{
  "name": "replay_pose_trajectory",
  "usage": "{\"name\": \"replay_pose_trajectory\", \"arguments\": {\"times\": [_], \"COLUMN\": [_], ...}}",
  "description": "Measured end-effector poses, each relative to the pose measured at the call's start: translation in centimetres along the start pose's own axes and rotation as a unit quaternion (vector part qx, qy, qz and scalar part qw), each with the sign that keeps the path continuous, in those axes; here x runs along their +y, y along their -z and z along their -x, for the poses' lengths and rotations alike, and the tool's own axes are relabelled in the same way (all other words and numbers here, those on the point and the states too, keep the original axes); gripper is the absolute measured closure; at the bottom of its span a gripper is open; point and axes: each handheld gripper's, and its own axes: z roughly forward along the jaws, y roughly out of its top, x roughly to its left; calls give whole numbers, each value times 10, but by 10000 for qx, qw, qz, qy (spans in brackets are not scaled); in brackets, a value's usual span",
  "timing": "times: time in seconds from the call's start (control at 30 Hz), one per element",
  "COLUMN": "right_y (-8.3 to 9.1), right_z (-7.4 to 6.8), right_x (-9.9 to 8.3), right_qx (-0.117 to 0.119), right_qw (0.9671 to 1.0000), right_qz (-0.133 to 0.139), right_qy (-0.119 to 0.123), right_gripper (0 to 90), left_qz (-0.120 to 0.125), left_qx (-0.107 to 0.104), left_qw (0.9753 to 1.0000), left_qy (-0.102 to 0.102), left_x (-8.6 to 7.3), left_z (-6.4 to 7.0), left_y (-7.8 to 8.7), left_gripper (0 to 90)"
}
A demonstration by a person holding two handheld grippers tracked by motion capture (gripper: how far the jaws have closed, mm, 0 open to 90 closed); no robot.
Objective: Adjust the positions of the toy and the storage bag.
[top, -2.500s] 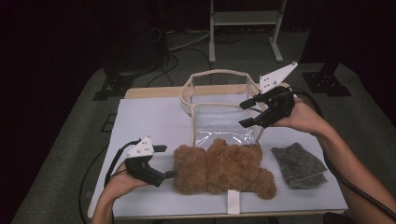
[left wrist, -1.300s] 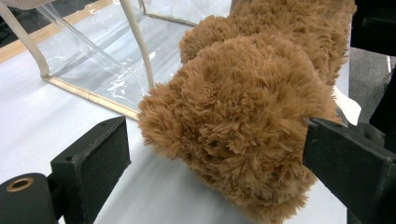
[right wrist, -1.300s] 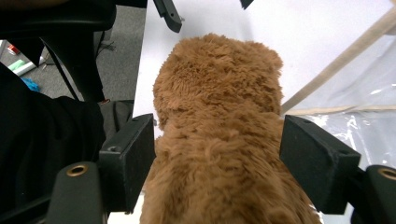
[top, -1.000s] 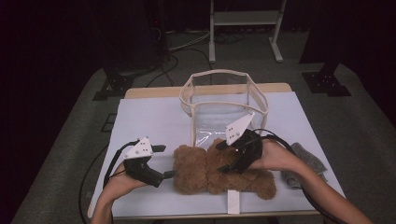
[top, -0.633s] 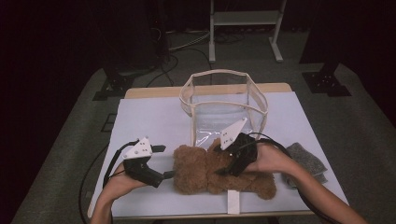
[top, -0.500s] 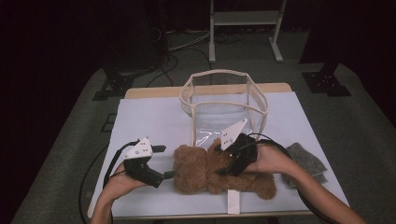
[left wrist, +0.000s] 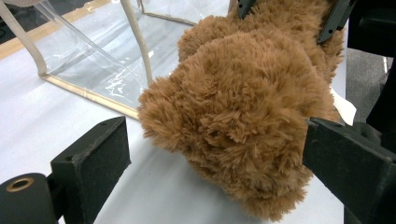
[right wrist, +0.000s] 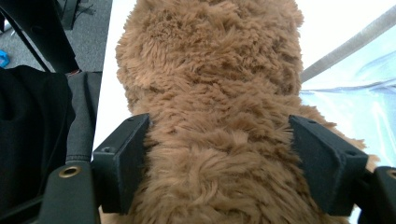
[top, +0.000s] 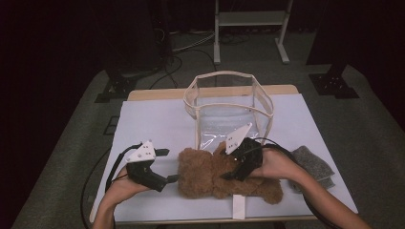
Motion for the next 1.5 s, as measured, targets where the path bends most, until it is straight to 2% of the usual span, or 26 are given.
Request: {"name": "replay_pose_trajectory", "arguments": {"times": [0.37,0.53,0.77,1.3,1.5], "right_y": [-3,-6,-8,-10,-9], "right_z": [-2,-2,-2,-5,-4], "right_x": [-12,-16,-24,-28,-31], "right_qx": [-4,-52,-124,-235,-233], "right_qw": [9996,9994,9992,9994,9992], "right_qz": [257,294,319,11,54], "right_qy": [-108,-188,-222,-237,-322], "right_gripper": [223,243,313,536,582], "left_qz": [-4,-4,-26,-26,-19], "left_qx": [9,23,38,60,68], "left_qw": [10000,10000,10000,10000,10000], "left_qy": [-6,-16,-24,-16,7], "left_x": [0,0,0,-1,-1], "left_z": [0,0,0,0,0], "left_y": [0,1,0,1,2], "left_gripper": [63,63,63,63,63]}}
